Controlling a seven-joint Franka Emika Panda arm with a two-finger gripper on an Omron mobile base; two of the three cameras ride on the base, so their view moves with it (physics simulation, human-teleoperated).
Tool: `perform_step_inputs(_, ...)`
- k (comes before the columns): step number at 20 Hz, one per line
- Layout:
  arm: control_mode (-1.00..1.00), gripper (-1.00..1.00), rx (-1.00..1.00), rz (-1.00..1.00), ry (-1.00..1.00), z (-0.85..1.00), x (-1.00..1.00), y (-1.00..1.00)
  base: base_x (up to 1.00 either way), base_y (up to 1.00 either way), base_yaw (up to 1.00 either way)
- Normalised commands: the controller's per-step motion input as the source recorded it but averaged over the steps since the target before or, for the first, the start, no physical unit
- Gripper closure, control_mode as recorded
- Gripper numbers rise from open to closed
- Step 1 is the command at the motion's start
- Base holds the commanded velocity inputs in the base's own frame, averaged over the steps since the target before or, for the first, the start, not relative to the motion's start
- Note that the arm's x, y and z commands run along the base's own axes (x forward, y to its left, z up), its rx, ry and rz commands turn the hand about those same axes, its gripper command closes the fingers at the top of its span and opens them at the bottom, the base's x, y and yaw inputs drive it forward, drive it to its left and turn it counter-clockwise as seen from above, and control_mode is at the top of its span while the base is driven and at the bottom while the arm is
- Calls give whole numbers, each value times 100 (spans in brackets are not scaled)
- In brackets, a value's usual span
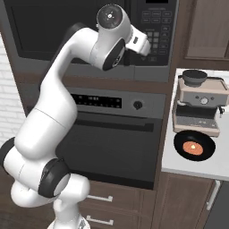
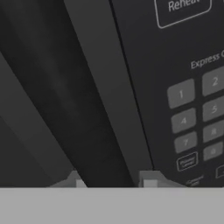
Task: Open the microwave, place the bowl with waffle inside the microwave, then close the microwave door and turn it on.
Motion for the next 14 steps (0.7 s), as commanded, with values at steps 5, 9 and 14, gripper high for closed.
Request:
perform_step_inputs(5,-100,100,0,0,0,0,0,41,0,0,0)
perform_step_inputs(9,-100,100,0,1,0,2,-56,72,0,0,0)
perform_step_inputs(14,-100,100,0,5,-3,7,-93,81,0,0,0)
